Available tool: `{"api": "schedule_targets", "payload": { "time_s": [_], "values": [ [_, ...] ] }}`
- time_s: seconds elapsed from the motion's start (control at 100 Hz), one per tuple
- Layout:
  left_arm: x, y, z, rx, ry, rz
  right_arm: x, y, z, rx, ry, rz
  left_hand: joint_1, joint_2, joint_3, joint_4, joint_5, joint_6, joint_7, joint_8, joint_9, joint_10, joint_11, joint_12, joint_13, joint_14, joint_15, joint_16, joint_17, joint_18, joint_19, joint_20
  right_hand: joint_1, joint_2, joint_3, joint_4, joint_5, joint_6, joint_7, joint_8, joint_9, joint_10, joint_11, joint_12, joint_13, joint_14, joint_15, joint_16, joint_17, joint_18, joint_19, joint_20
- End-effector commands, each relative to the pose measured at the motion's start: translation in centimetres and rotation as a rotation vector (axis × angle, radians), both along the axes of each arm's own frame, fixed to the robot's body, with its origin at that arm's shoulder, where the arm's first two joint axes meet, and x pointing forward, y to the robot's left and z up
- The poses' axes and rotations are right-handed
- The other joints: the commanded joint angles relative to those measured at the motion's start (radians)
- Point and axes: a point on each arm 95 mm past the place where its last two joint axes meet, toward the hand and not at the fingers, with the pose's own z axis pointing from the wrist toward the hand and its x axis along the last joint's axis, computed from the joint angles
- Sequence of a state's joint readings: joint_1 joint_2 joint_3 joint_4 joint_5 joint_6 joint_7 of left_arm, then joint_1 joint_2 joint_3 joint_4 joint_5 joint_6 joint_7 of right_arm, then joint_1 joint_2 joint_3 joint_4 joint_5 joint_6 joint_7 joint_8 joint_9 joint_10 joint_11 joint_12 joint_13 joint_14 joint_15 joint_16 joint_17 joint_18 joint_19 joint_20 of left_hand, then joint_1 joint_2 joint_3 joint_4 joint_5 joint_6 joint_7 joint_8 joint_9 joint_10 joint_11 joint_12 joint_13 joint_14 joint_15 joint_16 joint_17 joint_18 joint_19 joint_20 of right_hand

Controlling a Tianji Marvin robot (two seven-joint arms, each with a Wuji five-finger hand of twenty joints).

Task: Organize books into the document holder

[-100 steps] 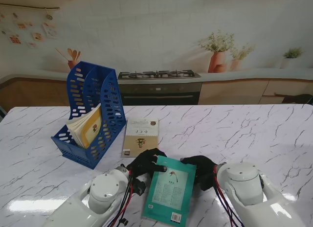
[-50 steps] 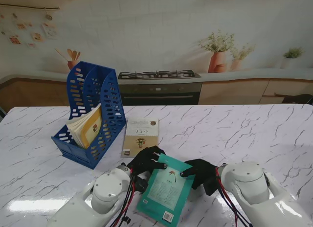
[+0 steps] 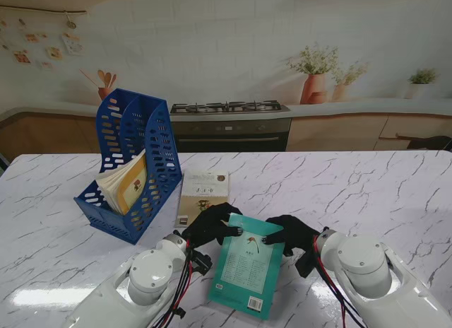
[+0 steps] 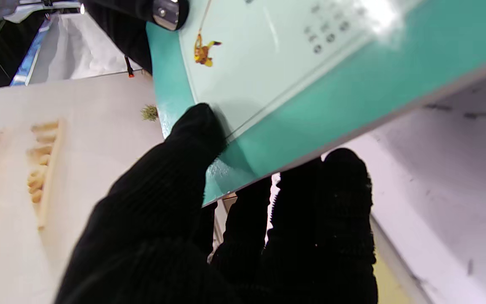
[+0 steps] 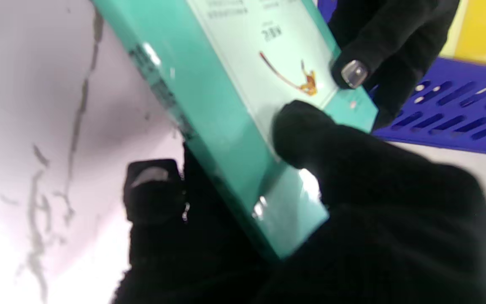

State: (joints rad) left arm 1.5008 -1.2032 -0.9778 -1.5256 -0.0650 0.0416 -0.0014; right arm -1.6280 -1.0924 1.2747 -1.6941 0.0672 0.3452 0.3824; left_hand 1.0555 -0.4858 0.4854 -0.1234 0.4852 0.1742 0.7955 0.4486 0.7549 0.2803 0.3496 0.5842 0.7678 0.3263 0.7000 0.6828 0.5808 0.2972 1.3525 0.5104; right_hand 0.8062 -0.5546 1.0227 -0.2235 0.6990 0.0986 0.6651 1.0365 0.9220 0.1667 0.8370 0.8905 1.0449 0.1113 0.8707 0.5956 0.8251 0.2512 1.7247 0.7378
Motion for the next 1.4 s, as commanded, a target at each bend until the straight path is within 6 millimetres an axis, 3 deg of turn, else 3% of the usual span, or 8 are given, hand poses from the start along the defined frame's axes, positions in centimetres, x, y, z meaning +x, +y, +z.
{"api": "schedule_targets", "payload": {
  "time_s": [0.0,0.09,0.33,0.58,0.69,0.83,1.14,1.39],
  "values": [
    [0.0,0.1,1.5,-0.027,-0.056,-0.023,0.3,0.5,2.3,0.025,-0.064,0.026,-0.042,0.068,0.069,0.063,-0.015,0.016,-0.073,-0.017,-0.069,-0.079,0.103,-0.117,-0.080,0.046,-0.066,-0.037,-0.107,0.037,-0.028,0.079,0.161,0.147,0.164,0.027,0.233,-0.263,0.386,0.203,0.047,-0.066,0.191,0.100,0.154,-0.169,0.576,0.132,0.053,0.009,0.108,0.027],
    [0.0,0.6,2.7,-0.005,-0.108,-0.039,0.7,0.5,3.9,0.016,-0.127,0.038,-0.130,0.098,0.057,0.086,-0.028,0.022,-0.189,-0.044,-0.149,-0.085,0.050,-0.166,-0.204,0.078,-0.173,-0.091,-0.280,0.088,-0.116,0.106,0.162,0.155,0.161,0.029,0.238,-0.275,0.402,0.211,0.054,-0.067,0.198,0.115,0.165,-0.184,0.600,0.144,0.067,0.001,0.119,0.036],
    [0.4,1.9,5.9,0.043,-0.217,-0.023,1.8,0.1,7.6,-0.035,-0.279,0.073,-0.194,0.112,-0.017,0.087,-0.066,0.022,-0.338,-0.094,-0.252,-0.076,-0.033,-0.198,-0.357,0.088,-0.332,-0.178,-0.460,0.111,-0.297,0.056,0.162,0.169,0.154,0.033,0.252,-0.284,0.416,0.220,0.062,-0.069,0.205,0.133,0.170,-0.195,0.631,0.162,0.075,-0.006,0.129,0.046],
    [0.5,3.0,9.2,0.099,-0.339,0.043,3.0,-0.2,10.5,-0.136,-0.444,0.119,-0.205,0.120,-0.053,0.090,-0.084,-0.025,-0.387,-0.107,-0.285,-0.067,-0.066,-0.210,-0.390,0.079,-0.378,-0.198,-0.497,0.110,-0.353,0.024,0.159,0.183,0.137,0.042,0.251,-0.298,0.413,0.231,0.058,-0.085,0.202,0.144,0.164,-0.203,0.638,0.172,0.063,-0.020,0.133,0.058],
    [0.6,3.3,10.4,0.124,-0.388,0.048,3.4,-0.2,11.0,-0.177,-0.496,0.144,-0.204,0.116,-0.076,0.092,-0.087,-0.085,-0.390,-0.099,-0.316,-0.065,-0.103,-0.225,-0.429,0.075,-0.424,-0.217,-0.544,0.098,-0.434,-0.022,0.159,0.188,0.131,0.044,0.250,-0.308,0.411,0.237,0.055,-0.090,0.199,0.148,0.157,-0.203,0.638,0.175,0.051,-0.022,0.133,0.063],
    [1.1,3.2,12.0,0.162,-0.457,0.031,3.7,-0.1,11.3,-0.232,-0.548,0.185,-0.205,0.109,-0.089,0.093,-0.085,-0.109,-0.394,-0.093,-0.335,-0.083,-0.136,-0.240,-0.458,0.071,-0.472,-0.242,-0.583,0.094,-0.522,-0.073,0.158,0.196,0.119,0.045,0.245,-0.320,0.410,0.244,0.048,-0.102,0.193,0.157,0.149,-0.205,0.636,0.180,0.036,-0.022,0.130,0.070],
    [2.9,1.3,13.9,0.217,-0.537,-0.082,3.8,0.7,11.8,-0.300,-0.640,0.255,-0.242,0.094,-0.096,0.090,-0.095,-0.078,-0.422,-0.094,-0.384,-0.082,-0.175,-0.256,-0.522,0.061,-0.536,-0.283,-0.638,0.088,-0.672,-0.124,0.155,0.205,0.106,0.049,0.242,-0.336,0.405,0.253,0.045,-0.121,0.183,0.169,0.140,-0.207,0.632,0.186,0.025,-0.030,0.128,0.081],
    [4.1,0.2,13.1,0.254,-0.492,-0.203,3.6,1.1,12.5,-0.324,-0.715,0.274,-0.276,0.081,-0.088,0.086,-0.088,-0.016,-0.438,-0.084,-0.387,-0.062,-0.173,-0.246,-0.526,0.059,-0.540,-0.295,-0.641,0.088,-0.738,-0.136,0.153,0.212,0.099,0.054,0.245,-0.348,0.401,0.255,0.048,-0.135,0.174,0.174,0.138,-0.209,0.630,0.191,0.021,-0.032,0.124,0.085]
  ]
}}
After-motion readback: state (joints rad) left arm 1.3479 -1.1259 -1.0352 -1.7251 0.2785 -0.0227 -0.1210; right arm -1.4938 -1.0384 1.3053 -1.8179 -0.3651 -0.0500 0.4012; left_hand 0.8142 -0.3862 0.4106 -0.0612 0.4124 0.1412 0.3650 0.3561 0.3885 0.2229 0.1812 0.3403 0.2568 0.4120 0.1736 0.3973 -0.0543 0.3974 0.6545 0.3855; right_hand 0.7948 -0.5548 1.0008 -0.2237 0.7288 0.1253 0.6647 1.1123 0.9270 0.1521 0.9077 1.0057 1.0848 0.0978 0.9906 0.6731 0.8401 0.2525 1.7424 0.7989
